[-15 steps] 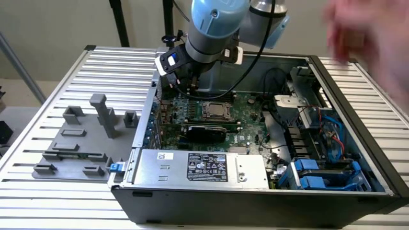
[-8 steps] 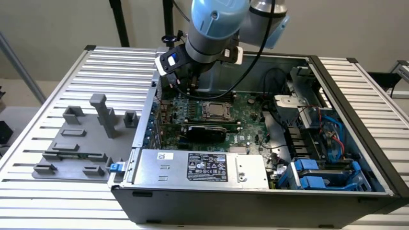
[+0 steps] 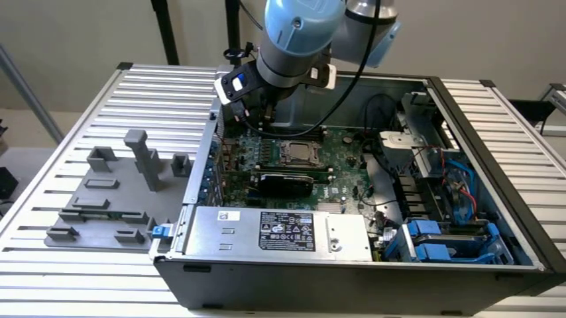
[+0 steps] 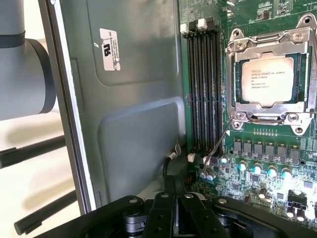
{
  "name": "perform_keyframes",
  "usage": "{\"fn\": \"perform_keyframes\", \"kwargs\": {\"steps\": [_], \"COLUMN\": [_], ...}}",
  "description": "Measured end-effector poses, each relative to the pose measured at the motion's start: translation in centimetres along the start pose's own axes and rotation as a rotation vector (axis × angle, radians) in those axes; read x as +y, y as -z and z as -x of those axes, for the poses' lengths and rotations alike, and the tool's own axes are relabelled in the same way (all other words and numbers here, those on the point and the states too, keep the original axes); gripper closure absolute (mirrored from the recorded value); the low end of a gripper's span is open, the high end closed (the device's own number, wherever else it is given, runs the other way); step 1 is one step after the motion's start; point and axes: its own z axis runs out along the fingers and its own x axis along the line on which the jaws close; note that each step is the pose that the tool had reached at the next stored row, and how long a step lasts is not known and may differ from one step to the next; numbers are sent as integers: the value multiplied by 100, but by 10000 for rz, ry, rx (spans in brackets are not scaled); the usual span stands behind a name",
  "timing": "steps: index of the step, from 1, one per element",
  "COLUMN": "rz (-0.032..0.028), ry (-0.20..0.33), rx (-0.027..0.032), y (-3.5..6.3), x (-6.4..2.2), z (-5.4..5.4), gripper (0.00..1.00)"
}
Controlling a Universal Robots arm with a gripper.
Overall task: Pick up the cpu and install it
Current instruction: 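Close the cpu cover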
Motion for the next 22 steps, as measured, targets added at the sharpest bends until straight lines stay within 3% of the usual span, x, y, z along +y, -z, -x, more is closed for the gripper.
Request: {"fn": "perform_keyframes", "kwargs": {"steps": [6,9,13,19,22], "rz": [4,6,9,29,39], "ry": [-5,-39,-98,-138,-151], "rx": [-32,-209,-500,-747,-838], "y": [-4,-8,-8,4,5], "x": [1,2,3,-22,-36], "z": [2,7,17,83,122], "gripper": [89,89,89,89,89]}}
